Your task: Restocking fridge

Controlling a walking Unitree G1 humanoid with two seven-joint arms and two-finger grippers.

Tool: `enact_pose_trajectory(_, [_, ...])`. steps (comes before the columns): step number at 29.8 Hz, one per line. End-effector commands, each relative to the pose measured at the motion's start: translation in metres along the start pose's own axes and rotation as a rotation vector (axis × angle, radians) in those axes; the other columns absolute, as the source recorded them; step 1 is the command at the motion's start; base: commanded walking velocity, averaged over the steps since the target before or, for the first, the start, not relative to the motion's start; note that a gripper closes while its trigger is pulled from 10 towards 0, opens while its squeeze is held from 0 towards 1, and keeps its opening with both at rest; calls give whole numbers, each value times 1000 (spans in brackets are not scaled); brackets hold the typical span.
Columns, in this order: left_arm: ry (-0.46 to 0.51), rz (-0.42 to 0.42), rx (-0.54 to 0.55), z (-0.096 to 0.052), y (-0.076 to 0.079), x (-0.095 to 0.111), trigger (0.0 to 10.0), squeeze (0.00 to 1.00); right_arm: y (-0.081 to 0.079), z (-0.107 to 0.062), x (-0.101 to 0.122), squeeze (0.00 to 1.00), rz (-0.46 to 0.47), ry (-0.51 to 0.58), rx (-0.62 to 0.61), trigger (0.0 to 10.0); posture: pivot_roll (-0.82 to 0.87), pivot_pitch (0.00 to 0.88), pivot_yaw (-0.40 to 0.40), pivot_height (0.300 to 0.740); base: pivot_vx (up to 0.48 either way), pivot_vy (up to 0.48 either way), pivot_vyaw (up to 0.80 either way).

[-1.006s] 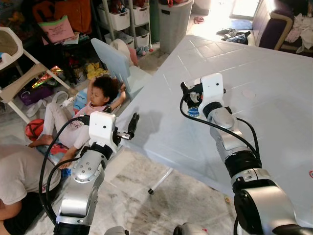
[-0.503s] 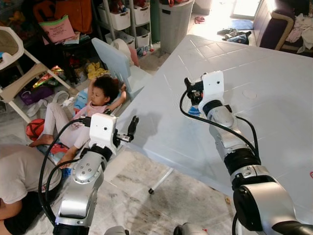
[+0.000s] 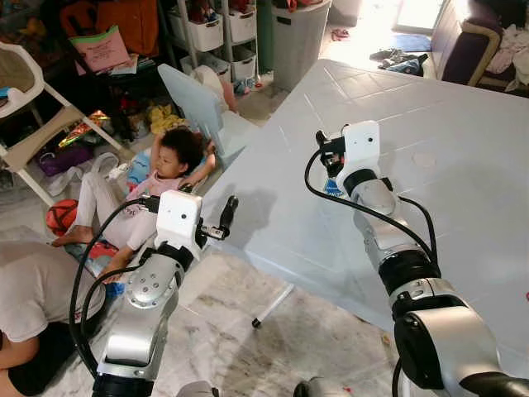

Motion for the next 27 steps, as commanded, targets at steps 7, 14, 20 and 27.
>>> enact_pose_trajectory(7, [-58,30,79,7,-9,-9,10000,0,3,-5,14,0,59,65,-9,0,36,0,15,740,0,0,0])
enact_pose_trajectory(14, [-24,31,104,19,-16,-3,10000,0,0,-20,36,0,83,166,15,4235,29,0,4,740,-156,0,0])
enact_pose_trajectory(20, [4,32,133,32,-21,4,10000,0,-8,-29,36,0,112,170,42,10000,26,0,-3,740,-279,0,0])
enact_pose_trajectory(27, [34,29,161,34,-26,12,10000,0,-10,-50,24,0,159,131,26,10000,22,0,-8,740,-269,0,0])
Point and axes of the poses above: a point about 5 cm out from each wrist's last joint towards the gripper, its own z axis pointing out of the wrist towards the gripper, its own x axis along the axis of the wrist's last joint, y = z × x, the point moved 5 cm from there along z, pointing out of the wrist towards the gripper, and after that the axes turned 14 degrees about z, right-handed, at the moved point
